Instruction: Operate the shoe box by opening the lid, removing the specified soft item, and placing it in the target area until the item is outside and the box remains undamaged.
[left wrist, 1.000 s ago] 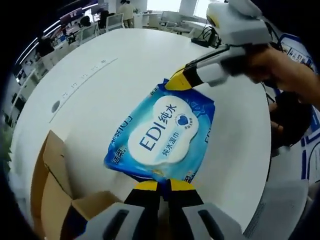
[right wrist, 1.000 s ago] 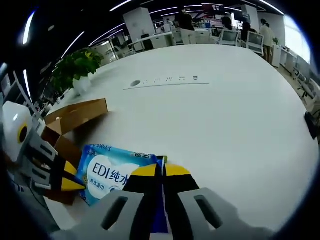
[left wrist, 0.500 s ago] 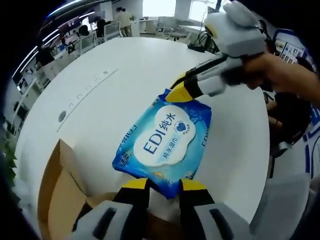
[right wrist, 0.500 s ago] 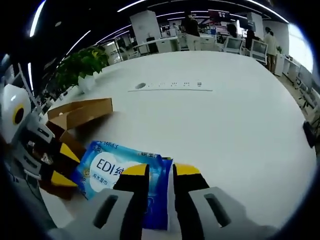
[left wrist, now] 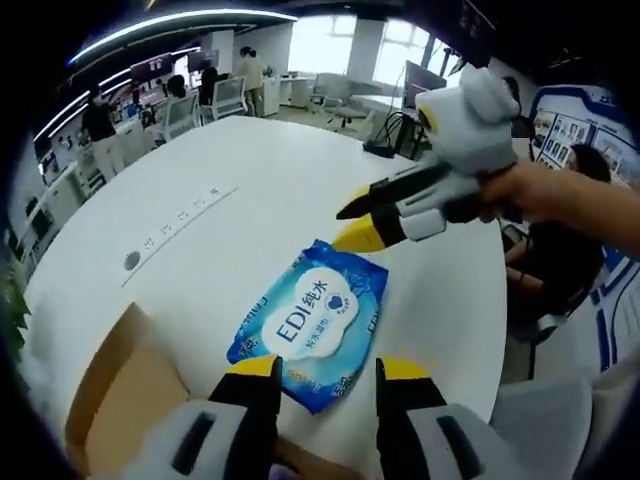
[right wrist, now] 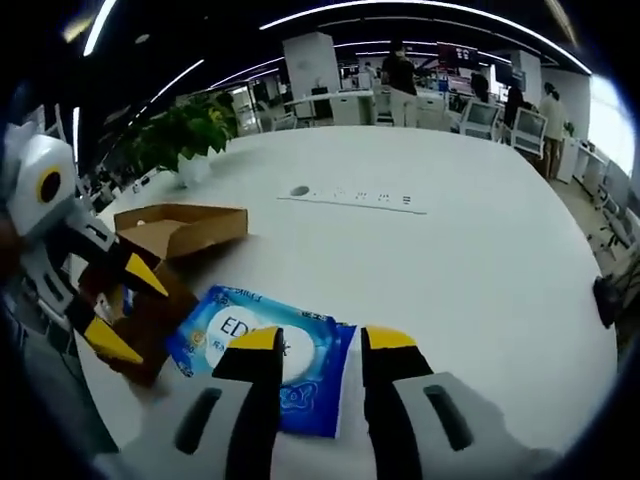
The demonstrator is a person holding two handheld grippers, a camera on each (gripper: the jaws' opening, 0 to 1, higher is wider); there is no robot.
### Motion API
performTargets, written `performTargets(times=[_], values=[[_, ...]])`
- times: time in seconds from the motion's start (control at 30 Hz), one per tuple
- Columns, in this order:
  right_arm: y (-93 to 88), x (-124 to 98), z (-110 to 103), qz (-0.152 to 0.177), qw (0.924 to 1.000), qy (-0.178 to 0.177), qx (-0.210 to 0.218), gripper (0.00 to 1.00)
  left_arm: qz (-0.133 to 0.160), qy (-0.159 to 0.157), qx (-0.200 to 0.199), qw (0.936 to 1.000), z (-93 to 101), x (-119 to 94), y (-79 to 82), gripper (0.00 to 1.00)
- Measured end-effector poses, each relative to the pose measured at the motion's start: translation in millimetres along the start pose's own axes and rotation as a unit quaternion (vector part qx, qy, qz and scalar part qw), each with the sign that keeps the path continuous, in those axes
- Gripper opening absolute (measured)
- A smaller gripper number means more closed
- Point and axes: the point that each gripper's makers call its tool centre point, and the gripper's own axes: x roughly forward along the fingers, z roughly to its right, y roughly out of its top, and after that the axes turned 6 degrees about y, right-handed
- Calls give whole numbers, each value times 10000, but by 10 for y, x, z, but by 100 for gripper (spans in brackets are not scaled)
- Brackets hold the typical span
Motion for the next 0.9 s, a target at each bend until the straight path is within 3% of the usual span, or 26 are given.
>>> performTargets(times=[0.4, 0.9], values=[[175, -263, -329, 91, 9983, 259, -523, 45, 509, -29, -183, 9985, -52, -346, 7, 54], [415, -378, -883, 202, 9888, 732, -1285, 61, 1055, 108, -320, 9938, -270, -841, -168, 68]])
